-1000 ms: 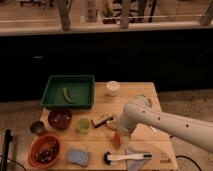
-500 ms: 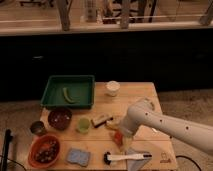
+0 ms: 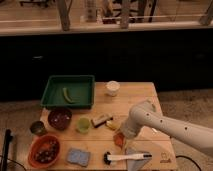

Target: Place apple in paper cup

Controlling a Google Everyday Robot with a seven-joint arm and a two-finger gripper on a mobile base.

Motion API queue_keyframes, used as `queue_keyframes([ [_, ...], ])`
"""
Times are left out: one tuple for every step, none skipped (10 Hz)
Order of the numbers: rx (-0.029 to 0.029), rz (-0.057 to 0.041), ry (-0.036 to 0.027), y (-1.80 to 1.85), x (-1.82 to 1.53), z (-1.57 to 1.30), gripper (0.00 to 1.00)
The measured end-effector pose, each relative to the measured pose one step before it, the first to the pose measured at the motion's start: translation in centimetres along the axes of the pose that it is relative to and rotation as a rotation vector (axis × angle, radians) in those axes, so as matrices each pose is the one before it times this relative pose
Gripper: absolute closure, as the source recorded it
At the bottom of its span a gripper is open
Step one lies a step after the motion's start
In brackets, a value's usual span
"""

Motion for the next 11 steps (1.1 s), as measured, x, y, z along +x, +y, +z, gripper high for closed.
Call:
queue_keyframes([
  [-0.00153,-0.00137,-0.00176,0.077,0.057,-0.098,0.74],
  [-0.0048,-0.00272,0.00083,0.119,0.056,-0.217,0.87],
  [-0.00055,0.00068,0.00129,0.092,0.107,-0.234,0.94],
  [-0.00022,-0.00025,0.00158,0.154,0.093,-0.224,0.98],
  [0.00394,-0.0043,0.00395,0.106,-0.036,-0.86,1.0],
  [0.00846,-0.00508,0.00772,0.099,-0.017,-1.291,1.0],
  [0.00722,-0.00571,0.01045,0.013,0.05,-1.242,1.0],
  [0.00788,-0.00302,0.01025,-0.027,0.214,-1.035,1.0],
  [0.0032,-0.00233,0.01496,0.149,0.61,-1.262,1.0],
  [0.00804,0.00043,0.0109,-0.072,0.542,-0.85,1.0],
  [0.00394,0.00224,0.01192,-0.026,0.709,-0.865,1.0],
])
